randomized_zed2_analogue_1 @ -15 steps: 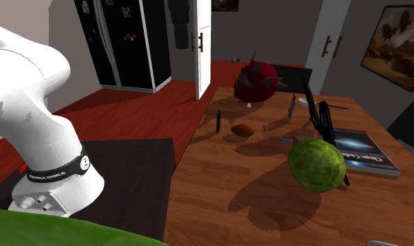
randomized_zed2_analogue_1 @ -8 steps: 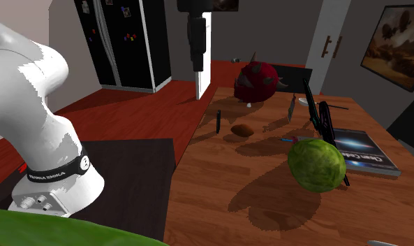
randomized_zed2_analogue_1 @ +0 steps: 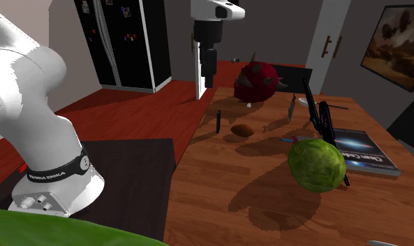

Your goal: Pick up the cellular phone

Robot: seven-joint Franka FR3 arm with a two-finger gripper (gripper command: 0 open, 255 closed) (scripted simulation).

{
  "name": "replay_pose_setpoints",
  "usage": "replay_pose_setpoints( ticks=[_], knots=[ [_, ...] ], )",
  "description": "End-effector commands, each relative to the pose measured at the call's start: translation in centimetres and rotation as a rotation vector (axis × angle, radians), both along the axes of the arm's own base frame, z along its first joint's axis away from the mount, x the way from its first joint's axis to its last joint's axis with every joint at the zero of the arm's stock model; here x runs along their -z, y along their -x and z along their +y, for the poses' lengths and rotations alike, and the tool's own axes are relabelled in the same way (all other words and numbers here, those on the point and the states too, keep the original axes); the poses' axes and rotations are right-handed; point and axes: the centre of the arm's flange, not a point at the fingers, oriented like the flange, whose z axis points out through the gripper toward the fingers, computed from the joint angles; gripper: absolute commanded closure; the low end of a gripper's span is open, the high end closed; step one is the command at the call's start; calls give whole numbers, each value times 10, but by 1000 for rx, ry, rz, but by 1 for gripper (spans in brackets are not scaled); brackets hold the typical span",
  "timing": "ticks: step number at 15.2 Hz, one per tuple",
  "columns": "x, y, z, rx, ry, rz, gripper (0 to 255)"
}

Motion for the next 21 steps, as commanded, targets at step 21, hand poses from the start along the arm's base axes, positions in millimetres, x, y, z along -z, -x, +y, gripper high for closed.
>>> replay_pose_setpoints(
  ticks=[21],
  knots=[
    [181, -72, 212, -10, -14, 53, 0]
  ],
)
